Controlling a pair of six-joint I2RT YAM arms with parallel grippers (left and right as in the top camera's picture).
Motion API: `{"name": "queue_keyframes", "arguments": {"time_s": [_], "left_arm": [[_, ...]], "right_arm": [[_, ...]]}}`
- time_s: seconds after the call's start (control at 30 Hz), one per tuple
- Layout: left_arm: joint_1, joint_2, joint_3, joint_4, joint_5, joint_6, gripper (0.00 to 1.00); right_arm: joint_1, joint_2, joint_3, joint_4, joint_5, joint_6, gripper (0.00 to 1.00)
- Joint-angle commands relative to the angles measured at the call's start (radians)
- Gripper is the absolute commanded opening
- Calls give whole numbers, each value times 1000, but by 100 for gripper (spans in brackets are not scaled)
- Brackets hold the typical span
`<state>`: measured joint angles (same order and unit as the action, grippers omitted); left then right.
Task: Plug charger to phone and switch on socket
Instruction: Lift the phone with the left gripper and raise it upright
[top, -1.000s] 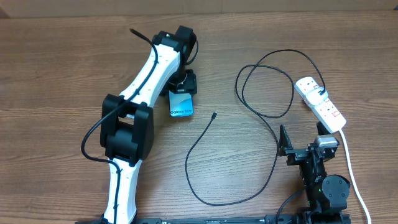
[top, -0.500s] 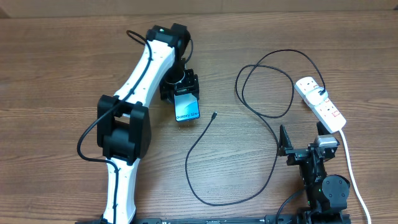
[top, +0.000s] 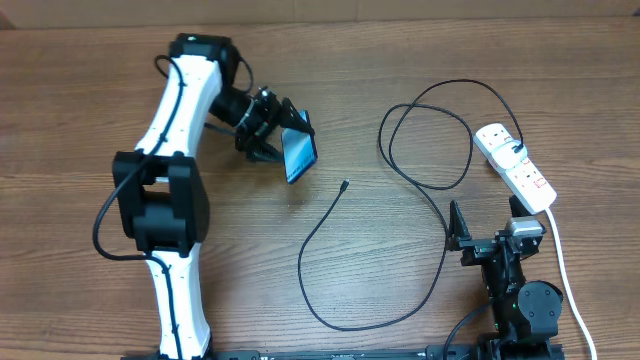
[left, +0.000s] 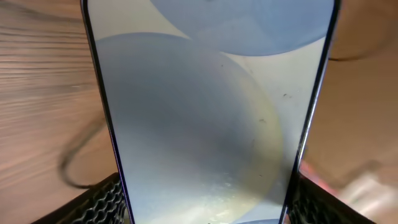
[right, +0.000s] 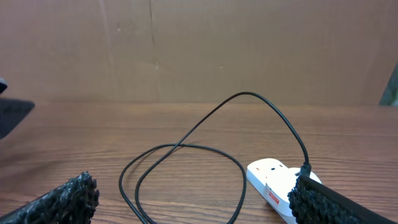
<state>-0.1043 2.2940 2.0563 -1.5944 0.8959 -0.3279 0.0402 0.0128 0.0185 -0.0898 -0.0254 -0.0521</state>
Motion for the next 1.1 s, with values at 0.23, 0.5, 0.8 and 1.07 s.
{"name": "queue_keyframes", "arguments": {"time_s": [0.23, 0.5, 0.8, 1.07], "left_arm": [[61, 4, 30, -11, 373, 40, 73], [76, 4, 30, -4, 522, 40, 73], [92, 4, 30, -5, 538, 45, 72], [93, 4, 30, -22, 557, 45, 72]], "right_arm": [[5, -10, -11, 6, 5, -1, 100], [5, -10, -11, 6, 5, -2, 100], [5, -10, -11, 41, -411, 179, 100], [5, -9, 34, 416, -650, 475, 100]]}}
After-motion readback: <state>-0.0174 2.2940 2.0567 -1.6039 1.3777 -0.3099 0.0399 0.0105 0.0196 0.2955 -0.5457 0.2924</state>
